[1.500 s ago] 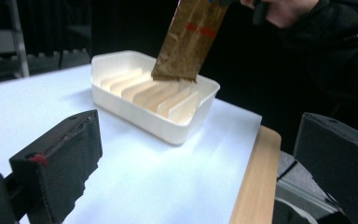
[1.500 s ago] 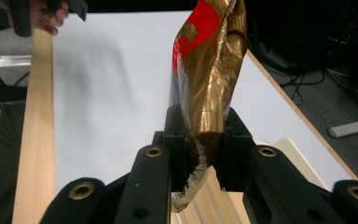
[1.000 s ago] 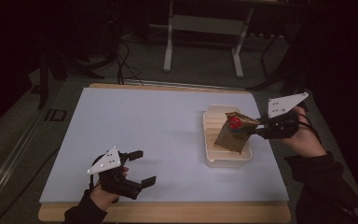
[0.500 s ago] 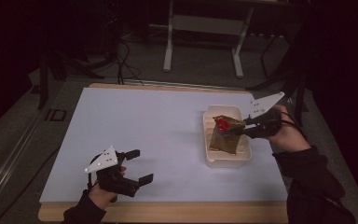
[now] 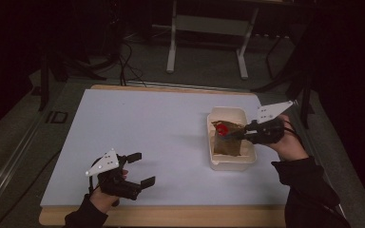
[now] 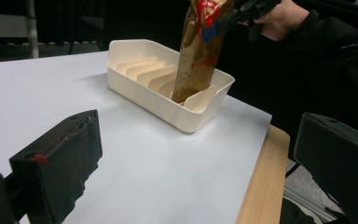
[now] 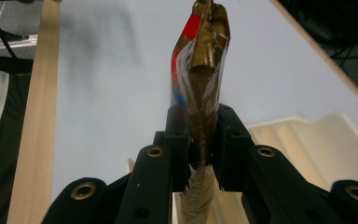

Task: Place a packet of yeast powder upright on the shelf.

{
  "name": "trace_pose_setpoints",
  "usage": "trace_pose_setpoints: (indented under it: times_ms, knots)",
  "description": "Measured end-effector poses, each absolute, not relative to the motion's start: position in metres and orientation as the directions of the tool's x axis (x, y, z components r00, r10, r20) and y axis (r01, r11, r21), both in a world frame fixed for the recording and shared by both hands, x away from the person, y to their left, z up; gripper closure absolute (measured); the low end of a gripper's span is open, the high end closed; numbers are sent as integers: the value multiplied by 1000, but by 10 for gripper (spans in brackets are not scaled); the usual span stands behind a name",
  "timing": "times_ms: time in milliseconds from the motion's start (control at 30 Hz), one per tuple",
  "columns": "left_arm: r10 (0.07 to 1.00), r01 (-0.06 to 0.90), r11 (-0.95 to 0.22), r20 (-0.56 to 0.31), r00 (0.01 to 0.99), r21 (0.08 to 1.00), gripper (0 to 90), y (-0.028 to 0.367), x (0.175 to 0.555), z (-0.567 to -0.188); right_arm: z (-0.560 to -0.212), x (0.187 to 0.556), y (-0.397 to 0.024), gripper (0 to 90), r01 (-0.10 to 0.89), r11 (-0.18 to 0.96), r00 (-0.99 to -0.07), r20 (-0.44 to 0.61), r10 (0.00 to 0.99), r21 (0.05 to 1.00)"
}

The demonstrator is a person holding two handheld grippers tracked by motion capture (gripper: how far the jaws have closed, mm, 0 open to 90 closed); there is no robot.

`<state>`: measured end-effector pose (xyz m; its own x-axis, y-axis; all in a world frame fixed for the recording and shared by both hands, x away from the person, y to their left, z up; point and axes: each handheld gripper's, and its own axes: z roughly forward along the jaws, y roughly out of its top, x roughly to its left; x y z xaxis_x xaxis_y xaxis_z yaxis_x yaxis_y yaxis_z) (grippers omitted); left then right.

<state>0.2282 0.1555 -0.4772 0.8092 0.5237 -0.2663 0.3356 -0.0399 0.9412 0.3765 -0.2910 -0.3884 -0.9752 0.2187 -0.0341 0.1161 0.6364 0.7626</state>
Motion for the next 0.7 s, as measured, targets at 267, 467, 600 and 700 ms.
trace_pose_setpoints:
  times_ms: [267,467,600,700]
  knots:
    - [529,337,-37,-268,805,941,16,157,229,-478,-406,376,-305,779,165,532,-966,27,257,830]
    - [530,338,-34,-270,804,941,16,157,229,-479,-439,379,-315,772,238,502,-953,99,288,831]
    - [530,338,-41,-266,805,940,16,156,229,-479,-438,378,-317,742,252,498,-946,102,309,829]
    - [529,338,-44,-265,806,940,16,155,229,-479,-433,376,-316,679,258,524,-936,77,342,811]
